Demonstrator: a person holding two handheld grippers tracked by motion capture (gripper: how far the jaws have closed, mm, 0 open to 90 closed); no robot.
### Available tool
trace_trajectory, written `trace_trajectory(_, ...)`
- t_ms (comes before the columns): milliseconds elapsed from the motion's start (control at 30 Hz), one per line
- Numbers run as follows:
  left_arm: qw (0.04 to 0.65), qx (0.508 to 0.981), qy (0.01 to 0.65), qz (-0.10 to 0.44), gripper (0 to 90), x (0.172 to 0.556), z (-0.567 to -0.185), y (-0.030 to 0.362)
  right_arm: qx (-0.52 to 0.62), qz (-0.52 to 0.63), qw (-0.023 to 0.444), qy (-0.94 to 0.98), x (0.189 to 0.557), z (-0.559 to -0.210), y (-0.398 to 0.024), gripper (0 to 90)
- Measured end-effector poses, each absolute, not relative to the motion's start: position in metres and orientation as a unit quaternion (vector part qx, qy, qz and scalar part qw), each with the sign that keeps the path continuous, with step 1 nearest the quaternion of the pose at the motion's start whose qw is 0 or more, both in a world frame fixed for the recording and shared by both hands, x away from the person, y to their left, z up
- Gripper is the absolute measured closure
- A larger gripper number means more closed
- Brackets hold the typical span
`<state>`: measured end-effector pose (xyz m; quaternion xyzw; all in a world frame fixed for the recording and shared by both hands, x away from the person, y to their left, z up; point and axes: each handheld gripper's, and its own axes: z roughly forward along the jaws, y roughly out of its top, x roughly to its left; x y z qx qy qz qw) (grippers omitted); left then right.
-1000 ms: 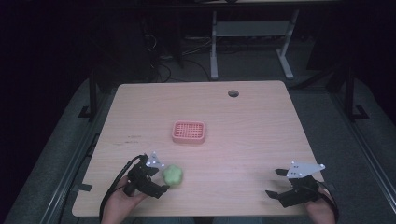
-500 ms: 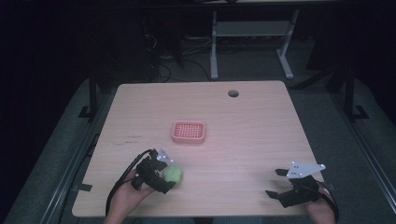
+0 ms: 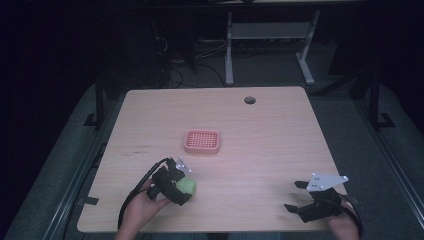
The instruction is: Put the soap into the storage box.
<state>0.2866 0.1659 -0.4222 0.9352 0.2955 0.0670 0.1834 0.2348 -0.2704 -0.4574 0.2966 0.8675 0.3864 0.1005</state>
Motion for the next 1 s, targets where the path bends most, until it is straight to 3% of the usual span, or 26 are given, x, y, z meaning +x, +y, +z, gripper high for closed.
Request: trace_trajectory(1000,0.147,0.936,0.318,0.043,24.3,0.3,-0.434,0.151,0.297,0.387,0.1,0.867,0.234,-0.457,-0.27,13.8)
